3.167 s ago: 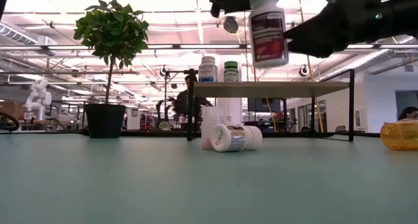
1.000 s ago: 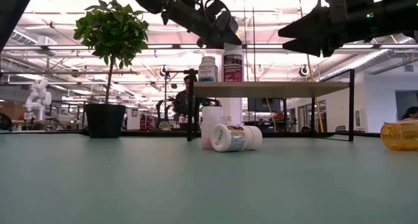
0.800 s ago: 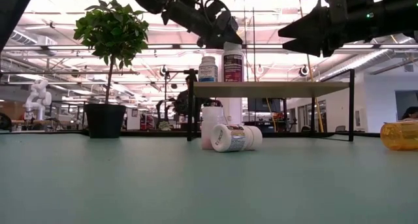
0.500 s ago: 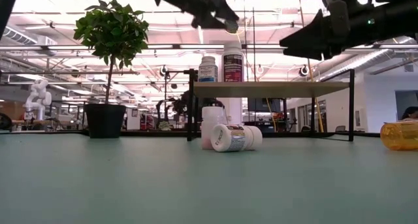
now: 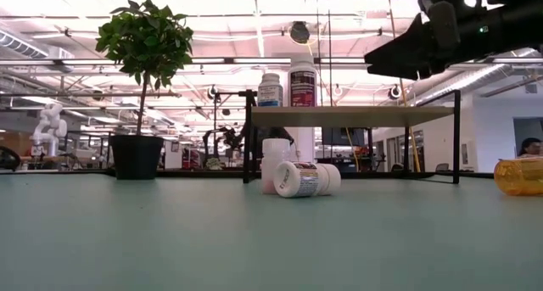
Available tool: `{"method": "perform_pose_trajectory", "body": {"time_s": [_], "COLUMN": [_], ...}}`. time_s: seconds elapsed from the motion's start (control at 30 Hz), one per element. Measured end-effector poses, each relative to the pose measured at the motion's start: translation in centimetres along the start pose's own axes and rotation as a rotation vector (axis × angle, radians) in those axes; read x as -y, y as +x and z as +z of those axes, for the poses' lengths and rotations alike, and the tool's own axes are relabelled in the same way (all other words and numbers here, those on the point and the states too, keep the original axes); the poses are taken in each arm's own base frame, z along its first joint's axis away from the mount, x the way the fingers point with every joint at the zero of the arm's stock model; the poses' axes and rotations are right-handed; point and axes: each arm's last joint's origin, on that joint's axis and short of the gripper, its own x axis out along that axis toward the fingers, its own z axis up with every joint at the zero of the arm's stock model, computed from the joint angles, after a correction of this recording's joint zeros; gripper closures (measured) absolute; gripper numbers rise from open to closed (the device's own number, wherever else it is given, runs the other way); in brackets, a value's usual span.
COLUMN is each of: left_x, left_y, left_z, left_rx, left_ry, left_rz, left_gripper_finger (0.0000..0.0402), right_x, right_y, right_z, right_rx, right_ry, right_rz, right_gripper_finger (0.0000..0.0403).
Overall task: Pick and place medicine bottles onto shelf by color
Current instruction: Put the top orange pill bottle on the shelf
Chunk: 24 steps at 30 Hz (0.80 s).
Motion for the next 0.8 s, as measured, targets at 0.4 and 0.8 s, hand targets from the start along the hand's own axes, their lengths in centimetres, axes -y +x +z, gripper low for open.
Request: {"method": "perform_pose_trajectory", "body": {"time_s": [0.4, 0.8], "left_x": [7.3, 10.7], "left_y": [0.6, -2.0], "left_z": [-5.6, -12.4], "left_rx": [-0.014, -0.040], "left_ry": [0.055, -0.041], "left_rz": [-0.018, 0.009], "left_gripper_finger": [0.0146, 0.0156], "right_x": [0.0, 1.2], "right_y": [-0.4, 1.1], "right_z": [2.4, 2.1], "right_rx": [0.217, 0.217], "right_ry": [0.007, 0.058], "right_rz": [0.097, 0.184], "right_gripper_finger": [0.0039, 0.0039]}}
